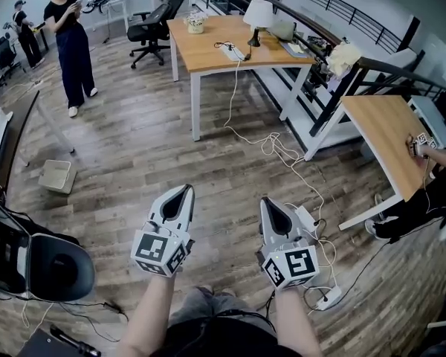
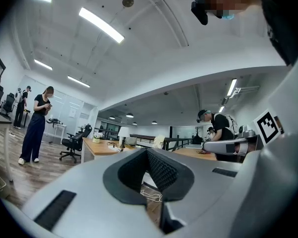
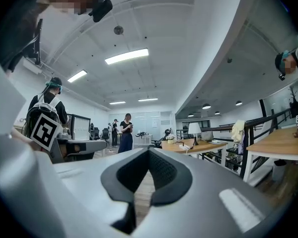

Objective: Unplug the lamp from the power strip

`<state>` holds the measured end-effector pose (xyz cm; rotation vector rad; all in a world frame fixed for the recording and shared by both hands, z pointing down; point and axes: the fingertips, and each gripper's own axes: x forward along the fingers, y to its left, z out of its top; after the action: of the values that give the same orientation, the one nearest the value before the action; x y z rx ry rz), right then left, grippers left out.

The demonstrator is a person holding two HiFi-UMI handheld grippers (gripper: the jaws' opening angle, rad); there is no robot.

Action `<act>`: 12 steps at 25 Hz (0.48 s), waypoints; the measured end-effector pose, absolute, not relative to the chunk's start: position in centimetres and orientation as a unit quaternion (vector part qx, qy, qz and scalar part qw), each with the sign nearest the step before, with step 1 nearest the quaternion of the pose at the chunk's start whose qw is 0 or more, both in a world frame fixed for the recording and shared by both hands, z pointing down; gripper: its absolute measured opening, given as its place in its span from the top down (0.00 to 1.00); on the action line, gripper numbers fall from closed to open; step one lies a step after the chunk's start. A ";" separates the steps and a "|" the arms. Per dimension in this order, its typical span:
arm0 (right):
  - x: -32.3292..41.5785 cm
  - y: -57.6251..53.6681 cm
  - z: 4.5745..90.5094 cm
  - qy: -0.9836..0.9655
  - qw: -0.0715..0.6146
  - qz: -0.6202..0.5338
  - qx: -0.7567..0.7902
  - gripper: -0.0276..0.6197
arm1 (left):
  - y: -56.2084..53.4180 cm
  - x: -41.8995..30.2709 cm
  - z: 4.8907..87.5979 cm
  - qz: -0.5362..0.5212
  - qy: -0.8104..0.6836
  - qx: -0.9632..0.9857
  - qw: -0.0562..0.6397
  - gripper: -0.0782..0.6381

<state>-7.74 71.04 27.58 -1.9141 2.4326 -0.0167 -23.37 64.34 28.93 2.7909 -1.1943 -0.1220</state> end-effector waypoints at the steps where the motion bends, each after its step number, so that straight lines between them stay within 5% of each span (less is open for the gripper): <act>1: -7.9 70.9 27.6 0.785 0.026 -0.005 -0.619 0.95 | 64.2 -23.5 29.0 -0.042 -0.392 0.917 0.052 0.90; 12: -9.4 69.4 27.6 0.782 0.033 -0.007 -0.622 0.95 | 63.0 -24.5 28.8 -0.046 -0.390 0.918 0.049 0.90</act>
<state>-9.35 69.40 27.61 -1.9144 2.4079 -0.0207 -24.54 63.04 28.85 2.7977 -1.1879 -0.1392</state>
